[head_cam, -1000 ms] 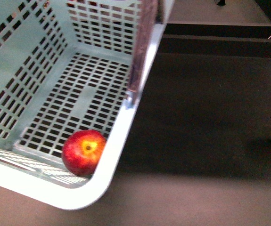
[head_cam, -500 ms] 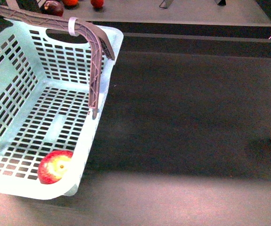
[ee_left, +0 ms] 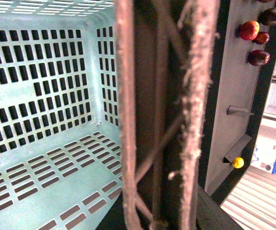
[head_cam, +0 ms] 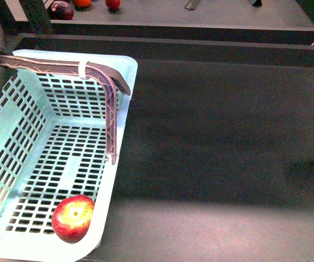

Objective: Pick apple with right arm and hold basket with left

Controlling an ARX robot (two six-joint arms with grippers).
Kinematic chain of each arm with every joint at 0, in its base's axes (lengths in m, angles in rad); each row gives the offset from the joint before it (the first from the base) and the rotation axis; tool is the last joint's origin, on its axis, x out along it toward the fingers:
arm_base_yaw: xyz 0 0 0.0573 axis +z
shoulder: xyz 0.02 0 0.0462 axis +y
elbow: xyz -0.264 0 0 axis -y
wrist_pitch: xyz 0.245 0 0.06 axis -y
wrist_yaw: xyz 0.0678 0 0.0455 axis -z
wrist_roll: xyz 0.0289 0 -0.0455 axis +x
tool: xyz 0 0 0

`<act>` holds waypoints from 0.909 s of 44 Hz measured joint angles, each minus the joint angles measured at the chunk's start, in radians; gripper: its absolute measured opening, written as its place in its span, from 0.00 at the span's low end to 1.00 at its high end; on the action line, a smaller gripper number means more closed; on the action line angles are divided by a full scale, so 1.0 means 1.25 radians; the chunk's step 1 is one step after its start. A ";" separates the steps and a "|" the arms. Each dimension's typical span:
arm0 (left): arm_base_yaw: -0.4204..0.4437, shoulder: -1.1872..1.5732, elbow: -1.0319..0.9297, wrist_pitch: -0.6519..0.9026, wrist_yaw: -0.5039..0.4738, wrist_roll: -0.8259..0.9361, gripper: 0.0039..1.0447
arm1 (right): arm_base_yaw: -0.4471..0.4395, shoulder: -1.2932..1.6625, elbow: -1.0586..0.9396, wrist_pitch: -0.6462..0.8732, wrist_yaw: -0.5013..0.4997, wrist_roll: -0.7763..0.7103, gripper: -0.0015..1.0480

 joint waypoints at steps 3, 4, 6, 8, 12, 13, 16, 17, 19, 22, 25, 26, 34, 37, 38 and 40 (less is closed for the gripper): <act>0.001 -0.006 -0.012 0.004 0.000 -0.003 0.06 | 0.000 0.000 0.000 0.000 0.000 0.000 0.91; 0.001 -0.007 -0.013 0.005 0.000 -0.005 0.06 | 0.000 0.000 0.000 0.000 0.000 0.000 0.91; 0.001 -0.010 -0.016 0.005 -0.001 -0.008 0.06 | 0.000 0.000 0.000 0.000 0.000 0.000 0.91; 0.001 -0.015 -0.019 0.004 -0.002 -0.008 0.12 | 0.000 0.000 0.000 0.000 0.000 0.000 0.91; 0.000 -0.026 -0.022 -0.002 -0.002 -0.008 0.24 | 0.000 0.000 0.000 0.000 0.000 0.000 0.91; 0.000 -0.029 -0.022 -0.002 -0.002 -0.009 0.27 | 0.000 0.000 0.000 0.000 0.000 0.000 0.91; -0.002 -0.048 -0.022 -0.020 -0.006 -0.011 0.38 | 0.000 0.000 0.000 0.000 0.000 0.000 0.91; -0.003 -0.055 -0.022 -0.028 -0.009 -0.013 0.41 | 0.000 0.000 0.000 0.000 0.000 0.000 0.91; -0.005 -0.070 -0.022 -0.046 -0.016 -0.018 0.48 | 0.000 0.000 0.000 0.000 0.000 0.000 0.91; -0.009 -0.091 -0.022 -0.079 -0.027 -0.025 0.56 | 0.000 0.000 0.000 0.000 0.000 0.000 0.91; -0.020 -0.140 -0.022 -0.165 -0.053 -0.046 0.72 | 0.000 0.000 0.000 0.000 0.000 0.000 0.91; -0.026 -0.158 -0.022 -0.197 -0.061 -0.051 0.77 | 0.000 0.000 0.000 0.000 0.000 0.000 0.91; -0.071 -0.307 -0.021 -0.353 -0.125 -0.048 0.93 | 0.000 0.000 0.000 0.000 0.000 0.000 0.91; -0.074 -0.321 -0.018 -0.354 -0.126 -0.047 0.94 | 0.000 0.000 0.000 0.000 0.000 0.000 0.91; -0.074 -0.321 -0.018 -0.354 -0.126 -0.047 0.94 | 0.000 0.000 0.000 0.000 0.000 0.000 0.91; -0.074 -0.321 -0.018 -0.356 -0.127 -0.047 0.94 | 0.000 0.000 0.000 0.000 0.000 0.000 0.91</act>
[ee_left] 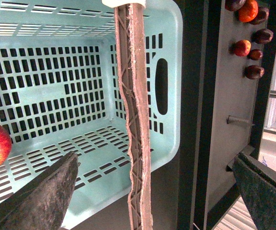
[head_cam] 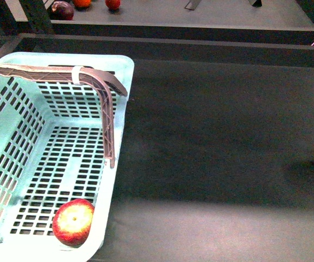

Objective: Pick apple with right arm and hold basket with left

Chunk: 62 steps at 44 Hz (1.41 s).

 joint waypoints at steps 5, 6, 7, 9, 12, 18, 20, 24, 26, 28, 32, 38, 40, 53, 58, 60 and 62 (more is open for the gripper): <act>0.003 0.002 -0.031 0.089 0.016 0.083 0.90 | 0.000 0.000 0.000 0.000 0.000 0.000 0.91; 0.009 -0.003 -0.078 0.220 0.039 0.169 0.85 | 0.000 0.000 0.000 0.000 0.000 0.000 0.91; 0.015 -0.009 -0.132 0.347 0.052 0.303 0.80 | 0.000 0.000 0.000 0.000 0.000 0.000 0.91; 0.030 -0.026 -0.257 0.634 0.076 0.604 0.68 | 0.000 0.000 0.000 0.000 0.000 0.000 0.91; 0.051 -0.070 -0.331 0.818 0.089 0.890 0.54 | 0.000 0.000 0.000 0.000 0.000 0.000 0.91; 0.080 -0.151 -0.392 0.862 0.114 1.174 0.32 | 0.000 0.000 0.000 0.000 0.000 0.000 0.91; 0.089 -0.171 -0.417 0.857 0.126 1.222 0.23 | 0.000 0.000 0.000 0.000 0.000 0.000 0.91; 0.104 -0.212 -0.455 0.842 0.141 1.264 0.08 | 0.000 0.000 0.000 0.000 0.000 0.000 0.91; 0.113 -0.244 -0.474 0.832 0.148 1.276 0.03 | 0.000 0.000 0.000 0.000 0.000 0.000 0.91; 0.119 -0.272 -0.487 0.821 0.154 1.284 0.03 | 0.000 0.000 0.000 0.000 0.000 0.000 0.91; 0.132 -0.317 -0.509 0.795 0.167 1.289 0.03 | 0.000 0.000 0.000 0.000 0.000 0.000 0.91; 0.191 -0.387 -0.537 0.752 0.224 1.293 0.03 | 0.000 0.000 0.000 0.000 0.000 0.000 0.91; 0.195 -0.407 -0.543 0.740 0.225 1.293 0.03 | 0.000 0.000 0.000 0.000 0.000 0.000 0.91; 0.197 -0.524 -0.594 0.676 0.230 1.296 0.03 | 0.000 0.000 0.000 0.000 0.000 0.000 0.91; 0.197 -0.590 -0.594 0.616 0.230 1.296 0.03 | 0.000 0.000 0.000 0.000 0.000 0.000 0.91; 0.197 -0.620 -0.594 0.588 0.230 1.296 0.03 | 0.000 0.000 0.000 0.000 0.000 0.000 0.91; 0.197 -0.645 -0.594 0.565 0.230 1.296 0.03 | 0.000 0.000 0.000 0.000 0.000 0.000 0.91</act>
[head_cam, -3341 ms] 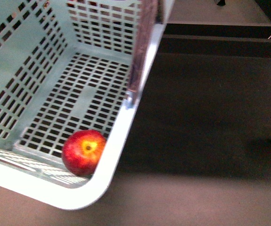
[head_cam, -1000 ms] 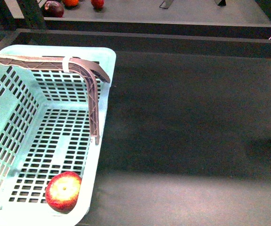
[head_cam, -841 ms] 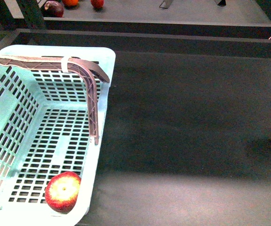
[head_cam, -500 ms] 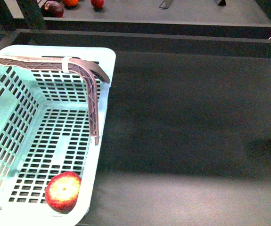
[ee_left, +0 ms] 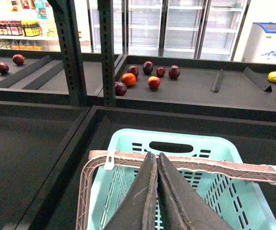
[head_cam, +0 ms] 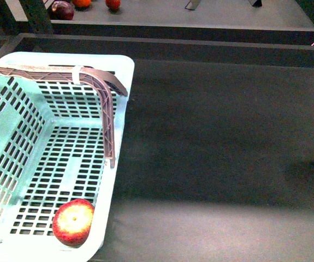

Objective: Pick apple with right arm and hold basket with left

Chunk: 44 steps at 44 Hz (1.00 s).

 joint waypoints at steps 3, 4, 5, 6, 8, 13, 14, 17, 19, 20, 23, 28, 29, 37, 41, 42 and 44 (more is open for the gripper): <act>0.000 -0.042 0.000 -0.039 0.000 0.000 0.03 | 0.000 0.000 0.000 0.000 0.000 0.000 0.91; 0.000 -0.054 0.000 -0.051 0.000 0.000 0.03 | 0.000 0.000 0.000 0.000 0.000 0.000 0.91; 0.000 -0.062 0.000 -0.059 0.000 0.000 0.03 | 0.000 0.000 0.000 0.000 0.000 0.000 0.91; 0.000 -0.070 0.000 -0.067 0.000 0.000 0.03 | 0.000 0.000 0.000 0.000 0.000 0.000 0.91; 0.000 -0.086 0.000 -0.081 0.000 0.000 0.03 | 0.000 0.000 0.000 0.000 0.000 0.000 0.91; 0.000 -0.126 0.000 -0.120 0.000 0.000 0.03 | 0.000 0.000 0.000 0.000 0.000 0.000 0.91; 0.000 -0.133 0.000 -0.126 0.000 0.000 0.03 | 0.000 0.000 0.000 0.000 0.000 0.000 0.91; 0.000 -0.155 0.000 -0.148 0.000 0.000 0.03 | 0.000 0.000 0.000 0.000 0.000 0.000 0.91; 0.000 -0.169 0.000 -0.162 0.000 0.000 0.03 | 0.000 0.000 0.000 0.000 0.000 0.000 0.91; 0.000 -0.175 0.000 -0.168 0.000 0.000 0.03 | 0.000 0.000 0.000 0.000 0.000 0.000 0.91; 0.000 -0.190 0.000 -0.184 0.000 0.000 0.03 | 0.000 0.000 0.000 0.000 0.000 0.000 0.91; 0.000 -0.218 0.000 -0.211 0.000 0.000 0.03 | 0.000 0.000 0.000 0.000 0.000 0.000 0.91; 0.000 -0.225 0.000 -0.218 0.000 0.000 0.03 | 0.000 0.000 0.000 0.000 0.000 0.000 0.91; 0.000 -0.273 0.000 -0.266 0.000 0.000 0.03 | 0.000 0.000 0.000 0.000 0.000 0.000 0.91; 0.000 -0.374 0.000 -0.391 0.000 0.000 0.03 | 0.000 0.000 0.000 0.000 0.000 0.000 0.91; 0.000 -0.392 0.000 -0.397 0.000 0.000 0.03 | 0.000 0.000 0.000 0.000 0.000 0.000 0.91; 0.000 -0.402 0.000 -0.401 0.000 0.000 0.03 | 0.000 0.000 0.000 0.000 0.000 0.000 0.91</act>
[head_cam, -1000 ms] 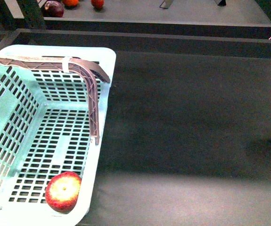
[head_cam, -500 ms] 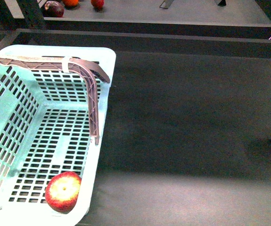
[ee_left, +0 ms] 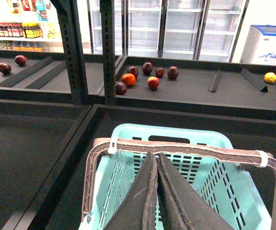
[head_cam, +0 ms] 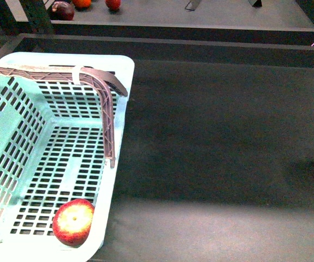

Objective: Pick apple with right arm and hold basket with left

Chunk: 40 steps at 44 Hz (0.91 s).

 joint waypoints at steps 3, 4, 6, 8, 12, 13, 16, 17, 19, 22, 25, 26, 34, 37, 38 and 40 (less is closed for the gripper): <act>0.000 -0.002 0.000 -0.002 0.000 0.000 0.03 | 0.000 0.000 0.000 0.000 0.000 0.000 0.91; 0.000 -0.002 0.000 -0.002 0.000 0.000 0.03 | 0.000 0.000 0.000 0.000 0.000 0.000 0.91; 0.000 -0.003 0.000 -0.002 0.000 0.000 0.03 | 0.000 0.000 0.000 0.000 0.000 0.000 0.91; 0.000 -0.003 0.000 -0.002 0.000 0.000 0.03 | 0.000 0.000 0.000 0.000 0.000 0.000 0.91; 0.000 -0.003 0.000 -0.002 0.000 0.000 0.03 | 0.000 0.000 0.000 0.000 0.000 0.000 0.91; 0.000 -0.003 0.000 -0.002 0.000 0.000 0.03 | 0.000 0.000 0.000 0.000 0.000 0.000 0.91; 0.000 -0.003 0.000 -0.002 0.000 0.000 0.03 | 0.000 0.000 0.000 0.000 0.000 0.000 0.91; 0.000 -0.003 0.000 -0.002 0.000 0.000 0.03 | 0.000 0.000 0.000 0.000 0.000 0.000 0.91; 0.000 -0.003 0.000 -0.002 0.000 0.000 0.03 | 0.000 0.000 0.000 0.000 0.000 0.000 0.91; 0.000 -0.003 0.000 -0.002 0.000 0.000 0.03 | 0.000 0.000 0.000 0.000 0.000 0.000 0.91; 0.000 -0.003 0.000 -0.002 0.000 0.000 0.03 | 0.000 0.000 0.000 0.000 0.000 0.000 0.91; 0.000 -0.003 0.000 -0.002 0.000 0.000 0.03 | 0.000 0.000 0.000 0.000 0.000 0.000 0.91; 0.000 -0.003 0.000 -0.002 0.000 0.000 0.30 | 0.000 0.000 0.000 0.000 0.000 0.000 0.91; 0.000 -0.003 0.000 -0.002 0.000 0.000 0.40 | 0.000 0.000 0.000 0.000 0.000 0.000 0.91; 0.000 -0.003 0.000 -0.002 0.000 0.000 0.43 | 0.000 0.000 0.000 0.000 0.000 0.000 0.91; 0.000 -0.003 0.000 -0.002 0.000 0.000 0.52 | 0.000 0.000 0.000 0.000 0.000 0.000 0.91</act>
